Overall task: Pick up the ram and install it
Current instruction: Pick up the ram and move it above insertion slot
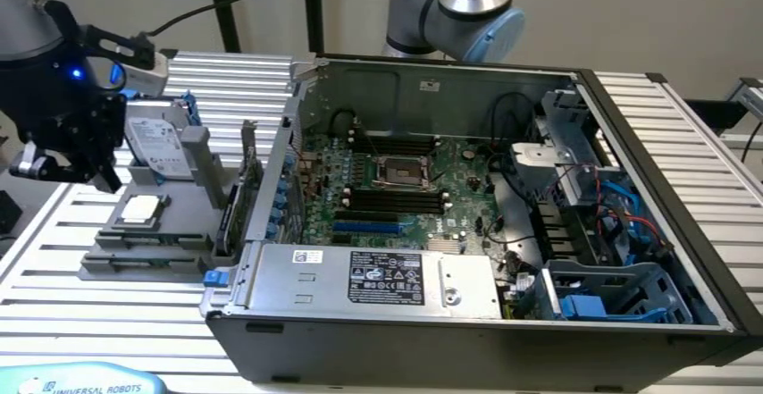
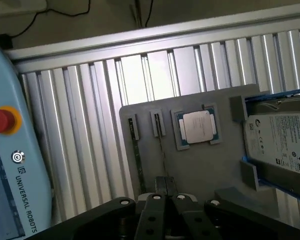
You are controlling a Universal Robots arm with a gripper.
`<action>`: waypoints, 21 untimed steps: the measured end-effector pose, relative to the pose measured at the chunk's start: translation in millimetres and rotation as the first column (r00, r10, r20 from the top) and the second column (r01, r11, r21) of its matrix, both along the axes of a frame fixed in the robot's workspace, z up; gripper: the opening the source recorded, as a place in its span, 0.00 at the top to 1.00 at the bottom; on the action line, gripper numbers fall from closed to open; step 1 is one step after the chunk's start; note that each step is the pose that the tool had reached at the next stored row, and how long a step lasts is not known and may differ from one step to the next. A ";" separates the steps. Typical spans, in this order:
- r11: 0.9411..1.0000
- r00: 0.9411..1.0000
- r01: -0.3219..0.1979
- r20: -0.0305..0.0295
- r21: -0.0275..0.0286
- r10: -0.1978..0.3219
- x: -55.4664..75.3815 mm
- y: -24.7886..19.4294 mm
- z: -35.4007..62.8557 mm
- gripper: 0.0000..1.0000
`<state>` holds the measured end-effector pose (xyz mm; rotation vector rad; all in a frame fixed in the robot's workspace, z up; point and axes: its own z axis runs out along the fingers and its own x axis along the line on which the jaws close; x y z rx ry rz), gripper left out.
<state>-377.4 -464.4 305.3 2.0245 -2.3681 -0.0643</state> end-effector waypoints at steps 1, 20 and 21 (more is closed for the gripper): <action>1.000 1.000 -0.017 0.000 0.000 0.017 0.0 0.0 -0.9 0.89; 0.972 0.972 -0.233 -0.001 -0.007 0.233 4.9 -4.7 -27.2 0.89; 0.972 0.972 -0.233 -0.001 -0.006 0.233 5.3 -6.7 -28.9 0.89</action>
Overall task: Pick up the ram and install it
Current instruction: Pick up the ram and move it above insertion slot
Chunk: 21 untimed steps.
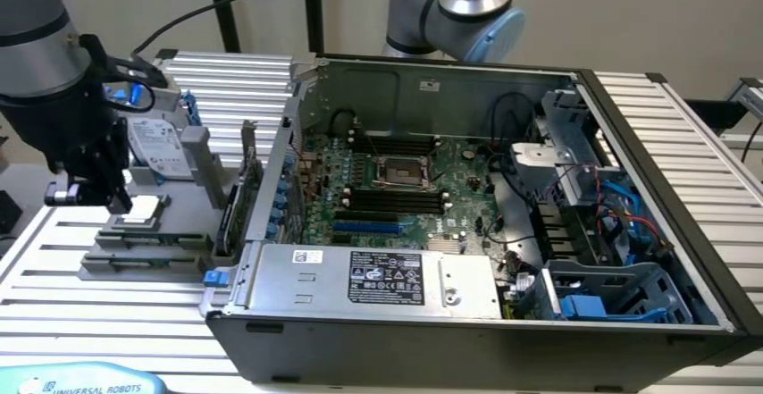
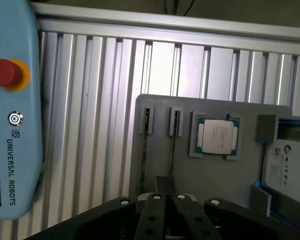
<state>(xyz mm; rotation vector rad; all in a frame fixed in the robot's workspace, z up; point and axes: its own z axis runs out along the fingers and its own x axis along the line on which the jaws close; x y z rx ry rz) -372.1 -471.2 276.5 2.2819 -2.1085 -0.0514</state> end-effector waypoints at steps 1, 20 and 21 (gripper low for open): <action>1.000 1.000 0.000 0.000 0.000 0.000 0.5 -2.0 -1.7 0.89; 1.000 1.000 0.000 0.000 0.000 0.000 4.5 -12.7 -34.6 0.64; 1.000 1.000 0.000 0.000 0.000 0.000 4.6 -13.7 -36.6 0.64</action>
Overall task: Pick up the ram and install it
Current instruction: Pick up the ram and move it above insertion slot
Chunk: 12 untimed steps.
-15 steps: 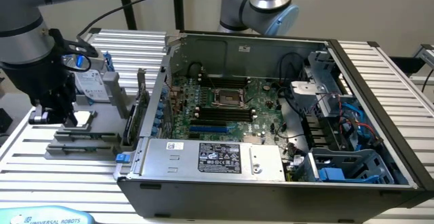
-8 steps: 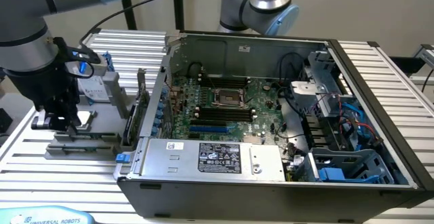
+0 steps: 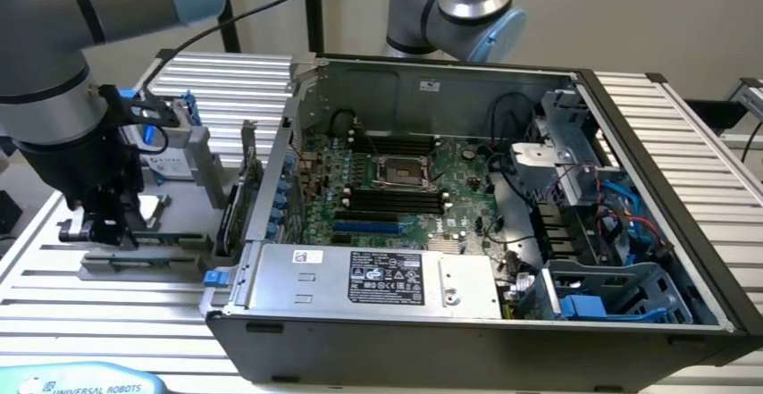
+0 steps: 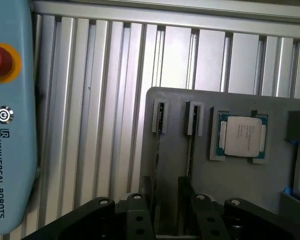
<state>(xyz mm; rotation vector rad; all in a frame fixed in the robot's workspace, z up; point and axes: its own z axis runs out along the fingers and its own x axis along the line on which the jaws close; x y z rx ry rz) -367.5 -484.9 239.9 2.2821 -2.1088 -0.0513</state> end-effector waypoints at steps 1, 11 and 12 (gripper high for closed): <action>1.000 1.000 0.000 0.000 0.000 0.000 0.1 -0.8 -1.8 0.64; 1.000 1.000 0.000 0.000 0.000 0.000 4.3 -7.5 -19.8 0.64; 1.000 1.000 0.000 0.000 0.000 0.000 4.5 -7.5 -21.7 0.64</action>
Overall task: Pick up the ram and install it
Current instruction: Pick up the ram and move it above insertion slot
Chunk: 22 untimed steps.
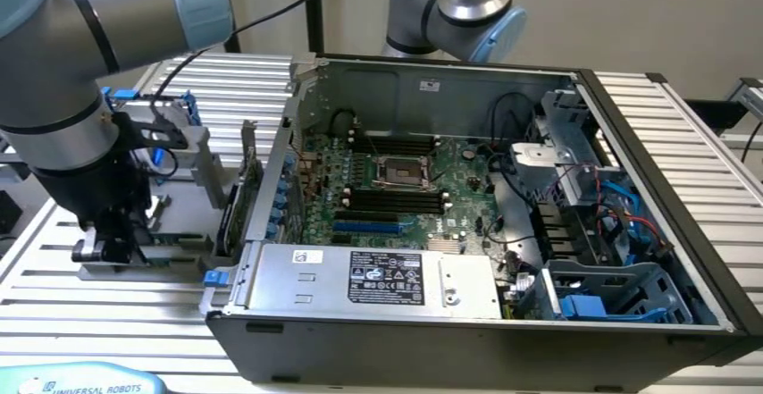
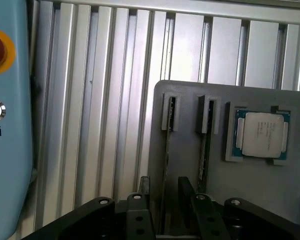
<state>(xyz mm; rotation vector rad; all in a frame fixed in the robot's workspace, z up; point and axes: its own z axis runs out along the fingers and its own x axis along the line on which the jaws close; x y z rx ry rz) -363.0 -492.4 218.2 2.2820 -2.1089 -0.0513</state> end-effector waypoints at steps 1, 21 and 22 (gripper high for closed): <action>1.000 1.000 0.000 0.000 0.000 0.000 0.1 -0.1 -1.8 0.64; 0.999 1.000 0.000 -0.002 0.036 0.000 0.3 -3.0 -15.9 0.64; 0.999 1.000 0.000 -0.002 0.038 0.000 0.3 -3.4 -16.0 0.64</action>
